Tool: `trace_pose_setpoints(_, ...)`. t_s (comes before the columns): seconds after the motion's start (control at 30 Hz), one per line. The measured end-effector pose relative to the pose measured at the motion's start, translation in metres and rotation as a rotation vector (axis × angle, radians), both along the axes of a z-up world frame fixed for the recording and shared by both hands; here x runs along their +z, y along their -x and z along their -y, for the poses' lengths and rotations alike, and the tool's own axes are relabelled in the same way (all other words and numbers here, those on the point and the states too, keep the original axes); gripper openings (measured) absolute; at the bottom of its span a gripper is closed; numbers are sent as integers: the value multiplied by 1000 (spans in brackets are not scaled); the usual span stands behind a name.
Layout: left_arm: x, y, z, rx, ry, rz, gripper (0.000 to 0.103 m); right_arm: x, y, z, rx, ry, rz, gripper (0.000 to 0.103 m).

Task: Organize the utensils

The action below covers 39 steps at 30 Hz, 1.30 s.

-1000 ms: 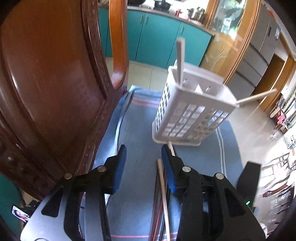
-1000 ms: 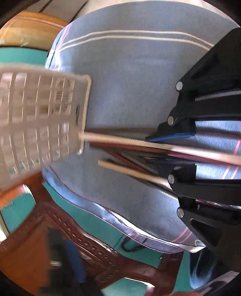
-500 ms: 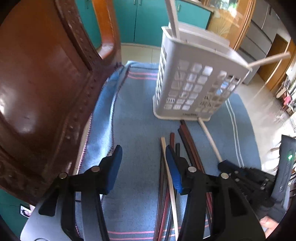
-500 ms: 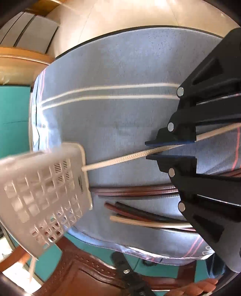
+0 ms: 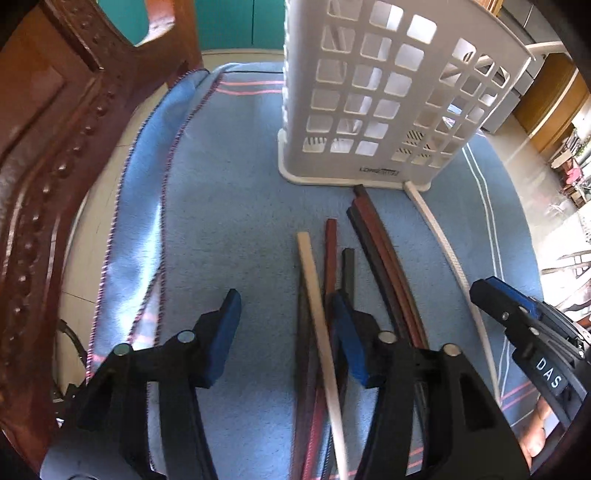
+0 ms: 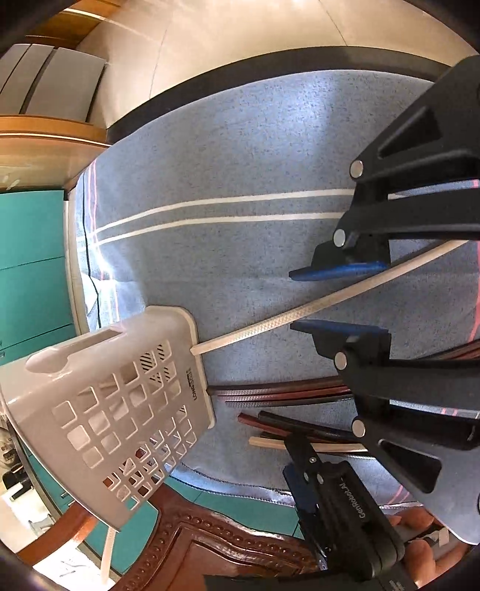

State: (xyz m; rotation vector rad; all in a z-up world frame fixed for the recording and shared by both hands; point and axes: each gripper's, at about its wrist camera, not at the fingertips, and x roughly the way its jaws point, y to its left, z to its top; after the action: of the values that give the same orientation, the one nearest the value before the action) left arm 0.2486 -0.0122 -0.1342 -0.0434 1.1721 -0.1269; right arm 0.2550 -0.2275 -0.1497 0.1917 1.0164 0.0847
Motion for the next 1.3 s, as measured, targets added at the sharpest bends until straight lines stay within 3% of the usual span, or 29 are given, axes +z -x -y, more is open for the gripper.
trace_pose_setpoints(0.1,0,-2,2,-29,47,1,19,3,4,2,3,4,1,24)
trace_pose_setpoints(0.23,0,-4,6,-43,67,2,12,1,5,5,-1,6,-2,25)
trace_pose_setpoints(0.6,6,-10,-21,23,77,-1,10,0,5,5,-5,13,-2,25)
trace_pose_setpoints(0.7,5,-11,-26,31,64,-8,10,0,4,2,-2,22,5,31)
trace_pose_setpoints(0.93,-5,-16,-24,29,59,-22,10,3,-11,-21,82,72,45,33)
trace_pose_setpoints(1.07,-5,-16,-29,22,70,-20,10,-4,-20,-28,56,114,28,31)
trace_pose_setpoints(1.1,-5,-16,-30,21,69,-19,10,-4,-19,-27,41,105,18,26)
trace_pose_setpoints(1.13,-5,-17,-34,20,69,-18,10,-4,-16,-21,-3,62,0,15)
trace_pose_setpoints(1.23,-3,-12,-46,26,61,-16,11,-8,-10,6,-85,-131,-65,10)
trace_pose_setpoints(1.3,-3,-12,-47,26,60,-16,12,-10,-6,14,-94,-174,-73,10)
